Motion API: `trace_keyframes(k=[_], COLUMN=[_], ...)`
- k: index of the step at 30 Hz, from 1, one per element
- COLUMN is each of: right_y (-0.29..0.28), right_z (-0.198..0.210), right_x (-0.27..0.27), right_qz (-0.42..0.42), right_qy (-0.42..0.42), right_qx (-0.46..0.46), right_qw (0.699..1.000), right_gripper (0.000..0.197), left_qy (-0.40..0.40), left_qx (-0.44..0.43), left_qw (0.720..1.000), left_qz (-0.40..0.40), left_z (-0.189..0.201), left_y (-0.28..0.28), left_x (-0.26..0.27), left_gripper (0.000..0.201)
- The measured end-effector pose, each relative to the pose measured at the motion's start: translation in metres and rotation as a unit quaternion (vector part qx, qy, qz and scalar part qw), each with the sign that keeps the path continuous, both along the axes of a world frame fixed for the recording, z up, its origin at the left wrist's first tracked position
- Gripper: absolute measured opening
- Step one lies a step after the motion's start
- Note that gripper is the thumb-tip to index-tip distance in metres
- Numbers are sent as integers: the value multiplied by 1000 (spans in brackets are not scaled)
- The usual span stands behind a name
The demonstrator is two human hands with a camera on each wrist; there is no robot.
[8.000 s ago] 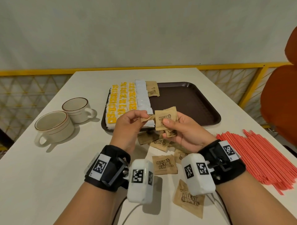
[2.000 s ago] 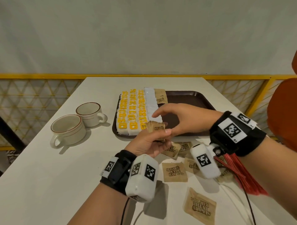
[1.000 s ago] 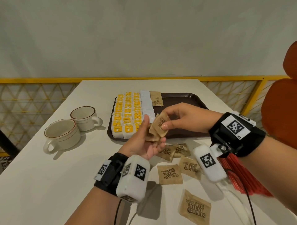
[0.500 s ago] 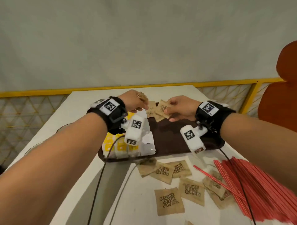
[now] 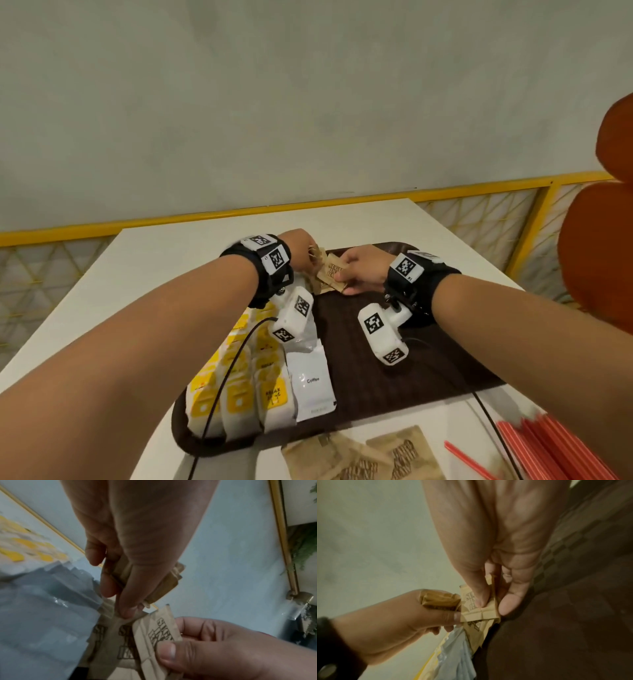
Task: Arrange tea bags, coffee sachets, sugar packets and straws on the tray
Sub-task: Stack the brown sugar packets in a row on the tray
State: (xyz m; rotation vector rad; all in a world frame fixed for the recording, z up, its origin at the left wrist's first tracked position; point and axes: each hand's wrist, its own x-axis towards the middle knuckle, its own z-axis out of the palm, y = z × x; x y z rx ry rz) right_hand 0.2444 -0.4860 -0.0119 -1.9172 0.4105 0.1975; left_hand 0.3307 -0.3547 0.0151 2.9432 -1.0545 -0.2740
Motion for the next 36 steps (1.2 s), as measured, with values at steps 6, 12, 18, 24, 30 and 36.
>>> trace_keyframes(k=[6,12,18,24,30,36], right_y=[-3,-13,-14,3,9,10], right_z=[-10,-10,-6,-10,-10,-7], right_x=[6,4,-1,2,5,3], right_qz=[4,-38,-13,-17,-40,-54], right_qy=[-36,-48,-32,-40,-42,-39], right_qx=[-41,-25,-3,5,2,0], right_qw=[998,998,999,999,998,998], right_gripper=[22,22,14,23,26,30], left_qy=[-50,-48,-46,-59,-71,-85], left_qx=[83,95,83,115,99,89], left_qw=[995,994,995,992,992,992], left_qz=[-3,3,5,3,-6,14], left_z=[-8,-9,-10,-6,-6,-8], left_y=[-13,-15,-14,-12,-10,-10], left_x=[11,13,15,15,15,23], left_gripper=[37,19,17,29,27,13])
